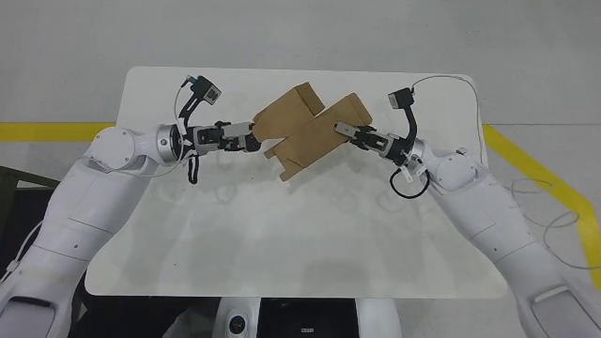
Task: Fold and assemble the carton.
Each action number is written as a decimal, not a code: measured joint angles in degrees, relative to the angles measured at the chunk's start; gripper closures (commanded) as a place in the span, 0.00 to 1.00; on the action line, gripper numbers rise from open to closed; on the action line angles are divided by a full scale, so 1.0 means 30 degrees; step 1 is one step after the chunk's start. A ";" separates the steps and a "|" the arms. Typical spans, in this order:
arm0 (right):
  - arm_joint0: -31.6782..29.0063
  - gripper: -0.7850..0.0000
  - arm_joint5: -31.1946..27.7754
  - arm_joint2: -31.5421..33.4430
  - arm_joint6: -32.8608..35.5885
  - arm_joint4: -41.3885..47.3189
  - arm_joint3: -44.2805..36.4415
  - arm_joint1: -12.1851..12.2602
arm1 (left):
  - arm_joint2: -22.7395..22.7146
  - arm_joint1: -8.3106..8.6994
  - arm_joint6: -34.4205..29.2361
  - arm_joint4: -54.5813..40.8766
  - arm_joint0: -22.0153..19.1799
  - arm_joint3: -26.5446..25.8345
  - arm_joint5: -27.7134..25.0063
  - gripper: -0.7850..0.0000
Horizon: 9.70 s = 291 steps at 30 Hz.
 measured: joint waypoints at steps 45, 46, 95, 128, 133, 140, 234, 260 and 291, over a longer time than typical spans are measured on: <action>-0.0272 1.00 -0.0220 0.0990 0.1510 -0.0276 0.0113 -0.1188 | -0.0750 -0.0870 0.1167 0.2951 0.0570 0.1610 0.0561 0.75; -0.0287 1.00 -0.0220 0.1019 0.1523 -0.0292 0.0116 -0.1202 | -0.0750 -0.0884 0.1152 0.3003 0.0578 0.1630 0.0586 0.76; 0.1642 0.00 0.1414 0.0052 0.9787 0.2994 -0.1456 -0.1231 | -0.0572 -0.1409 -0.3004 0.4646 0.0245 0.0986 -0.0255 1.00; 0.3737 0.55 0.1054 -0.3215 0.9430 0.5142 0.1158 -0.1765 | -0.0379 -0.1688 -0.4001 0.4371 0.0150 0.1223 -0.0705 1.00; 0.3798 0.58 0.1523 -0.3279 0.9900 0.5355 0.1105 -0.1606 | -0.0368 -0.1717 -0.4063 0.4407 0.0128 0.1256 -0.0666 1.00; 0.4124 0.62 0.1856 -0.3822 1.0230 0.5252 0.0875 -0.1663 | -0.0308 -0.1766 -0.4215 0.4429 0.0110 0.1246 -0.0600 1.00; 0.3467 1.00 -0.0084 -0.2713 0.8286 0.3125 0.2316 -0.1594 | -0.1519 -0.2325 -0.5102 0.0972 0.0348 0.0242 0.0540 0.00; 0.2091 1.00 0.1820 -0.1504 0.9197 0.2261 -0.0278 -0.1192 | -0.1912 -0.2285 -0.4000 0.1876 0.1072 -0.0431 0.1174 0.00; 0.2265 1.00 0.2318 -0.2088 1.0628 0.3218 0.0014 -0.2322 | -0.2206 -0.2422 -0.4189 0.1683 0.1095 -0.0313 0.1487 0.00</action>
